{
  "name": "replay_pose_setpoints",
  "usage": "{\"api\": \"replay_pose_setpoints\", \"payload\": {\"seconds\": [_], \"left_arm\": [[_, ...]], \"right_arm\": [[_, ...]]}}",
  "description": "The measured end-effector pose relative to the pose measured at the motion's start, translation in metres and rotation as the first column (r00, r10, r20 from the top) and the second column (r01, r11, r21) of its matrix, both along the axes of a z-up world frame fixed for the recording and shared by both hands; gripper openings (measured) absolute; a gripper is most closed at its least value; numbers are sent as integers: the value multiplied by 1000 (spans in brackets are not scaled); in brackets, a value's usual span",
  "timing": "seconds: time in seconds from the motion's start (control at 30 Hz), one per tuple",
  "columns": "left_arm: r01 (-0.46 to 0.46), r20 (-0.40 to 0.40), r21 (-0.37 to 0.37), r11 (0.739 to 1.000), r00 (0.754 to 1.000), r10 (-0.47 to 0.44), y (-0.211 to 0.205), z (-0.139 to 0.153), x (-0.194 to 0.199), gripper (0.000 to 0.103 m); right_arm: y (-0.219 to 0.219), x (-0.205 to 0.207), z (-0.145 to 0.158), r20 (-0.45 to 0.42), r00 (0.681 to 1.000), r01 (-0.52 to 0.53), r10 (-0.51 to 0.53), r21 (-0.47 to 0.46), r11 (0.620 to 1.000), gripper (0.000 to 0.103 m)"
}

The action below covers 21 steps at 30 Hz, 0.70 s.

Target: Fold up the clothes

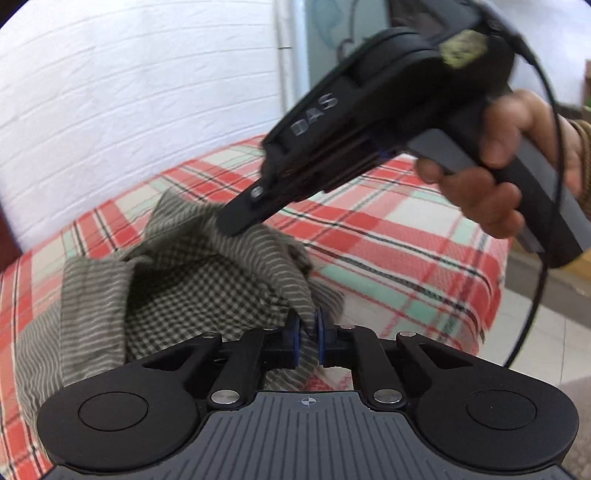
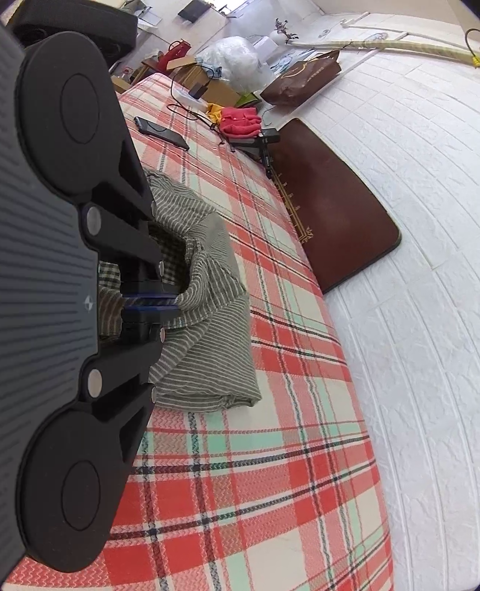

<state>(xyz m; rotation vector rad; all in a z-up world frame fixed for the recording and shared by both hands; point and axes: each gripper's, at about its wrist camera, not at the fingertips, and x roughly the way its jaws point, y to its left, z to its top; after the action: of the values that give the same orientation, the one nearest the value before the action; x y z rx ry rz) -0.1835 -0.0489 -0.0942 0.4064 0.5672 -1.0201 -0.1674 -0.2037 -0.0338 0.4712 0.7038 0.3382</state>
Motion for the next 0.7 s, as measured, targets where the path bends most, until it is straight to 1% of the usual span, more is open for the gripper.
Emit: {"api": "replay_pose_setpoints", "payload": {"seconds": [0.03,0.07,0.1,0.13,0.17,0.2,0.23,0.27,0.33,0.4,0.43,0.5,0.57,0.6,0.67,0.7], "left_arm": [[9,1,-1,1000,1000,-9,1,-1,-1,6],[14,-4,-6,1000,1000,-14,3,-1,-2,19],[9,-25,-22,1000,1000,-10,7,0,0,33],[2,-46,-41,999,999,-4,13,2,0,34],[-8,-64,-60,998,998,4,20,5,1,38],[-27,-75,-81,996,997,20,29,9,1,50],[-59,-79,-103,993,996,51,40,14,2,56],[-91,-84,-125,988,993,81,51,18,2,60],[-171,-72,-144,975,984,162,70,25,3,60],[-260,-46,-150,954,966,256,87,29,3,59],[-301,-31,-150,942,953,300,94,31,3,58],[-362,7,-106,926,931,364,98,25,4,55],[-392,42,-53,919,918,394,97,18,3,54],[-395,66,-29,918,916,396,96,16,1,54],[-397,120,20,918,912,392,94,12,-1,54],[-393,136,31,919,913,386,93,10,-1,53]], "right_arm": [[2,0,-2,-2,1000,-8,8,-2,1000,5],[4,1,-4,-4,1000,-16,16,-6,1000,7],[7,-1,-4,4,1000,-31,31,-20,999,8],[10,-5,-2,20,999,-36,37,-42,998,13],[13,-12,1,41,999,-29,32,-67,997,20],[14,-20,6,67,998,-13,19,-95,995,33],[16,-29,10,89,996,8,3,-124,992,39],[17,-37,14,110,994,28,-12,-150,988,39],[24,-51,19,140,990,50,-24,-182,982,39],[35,-60,19,149,989,49,-17,-209,977,39],[42,-62,15,151,988,43,-7,-238,970,39],[57,-65,7,151,989,41,7,-307,951,39],[70,-65,-3,146,989,44,14,-386,922,39],[76,-65,-8,143,990,46,17,-422,905,39],[82,-68,-16,130,991,52,10,-460,886,39],[84,-68,-19,122,992,53,6,-476,878,39]]}}
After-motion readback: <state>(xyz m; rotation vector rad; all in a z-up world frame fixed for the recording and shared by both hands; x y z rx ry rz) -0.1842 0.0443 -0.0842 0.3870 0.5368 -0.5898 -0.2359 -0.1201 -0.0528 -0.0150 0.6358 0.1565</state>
